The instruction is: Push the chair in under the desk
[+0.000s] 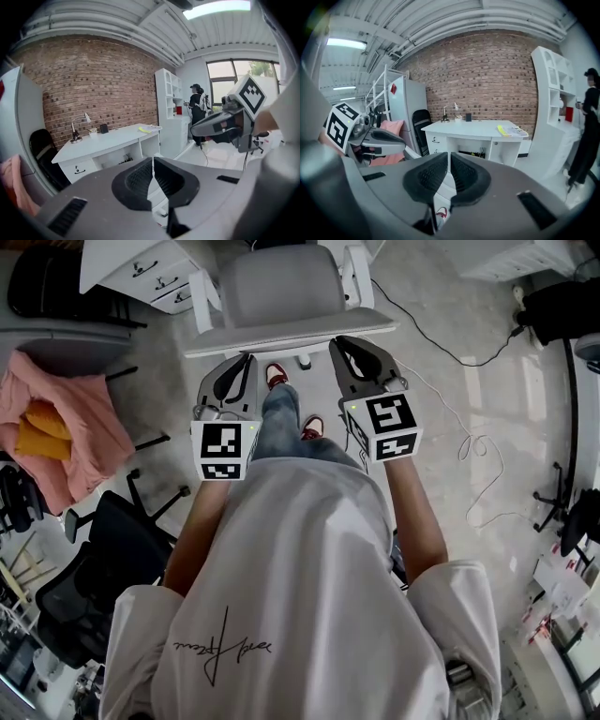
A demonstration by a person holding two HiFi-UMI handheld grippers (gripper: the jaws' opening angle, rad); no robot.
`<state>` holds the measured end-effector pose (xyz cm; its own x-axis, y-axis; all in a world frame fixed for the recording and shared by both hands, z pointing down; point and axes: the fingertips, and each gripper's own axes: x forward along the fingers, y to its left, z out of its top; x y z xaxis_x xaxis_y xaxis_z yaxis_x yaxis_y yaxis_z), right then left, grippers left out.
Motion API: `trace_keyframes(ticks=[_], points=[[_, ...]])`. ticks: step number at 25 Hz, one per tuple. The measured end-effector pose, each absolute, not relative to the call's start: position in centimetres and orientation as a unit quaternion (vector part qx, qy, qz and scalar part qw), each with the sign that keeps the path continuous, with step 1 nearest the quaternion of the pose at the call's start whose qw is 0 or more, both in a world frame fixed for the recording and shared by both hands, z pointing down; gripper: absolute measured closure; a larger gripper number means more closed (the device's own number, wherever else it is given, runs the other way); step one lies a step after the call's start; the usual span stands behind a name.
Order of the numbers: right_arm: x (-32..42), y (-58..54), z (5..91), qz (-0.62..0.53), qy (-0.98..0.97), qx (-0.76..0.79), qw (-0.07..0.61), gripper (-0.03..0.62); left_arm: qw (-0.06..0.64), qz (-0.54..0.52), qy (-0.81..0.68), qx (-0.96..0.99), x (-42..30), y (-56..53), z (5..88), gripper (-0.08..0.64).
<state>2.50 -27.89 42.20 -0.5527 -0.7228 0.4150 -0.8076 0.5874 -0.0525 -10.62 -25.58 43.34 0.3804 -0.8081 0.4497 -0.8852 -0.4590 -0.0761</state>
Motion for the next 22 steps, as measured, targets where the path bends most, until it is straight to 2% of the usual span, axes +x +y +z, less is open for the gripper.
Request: trace_keyframes(ticks=[4,11,17,22], points=[[2.4,-26.8,41.9,0.136,-0.863,0.454,0.174,0.552,0.119,0.155,-0.512,0.836,-9.8,-24.8,41.7,0.554],[2.1,-24.2,40.8,0.153,-0.85,0.475,0.167,0.557,0.164,0.108,-0.496,0.846,-8.4,-23.2,39.4,0.555],[1.1,-22.4,39.4,0.15,-0.855,0.468,0.167,0.565,0.128,0.125,-0.503,0.846,-7.6,-22.0,38.3,0.554],[0.8,-21.5,38.8,0.143,-0.856,0.47,0.164,0.565,0.154,0.113,-0.505,0.842,-7.3,-21.6,38.0,0.555]])
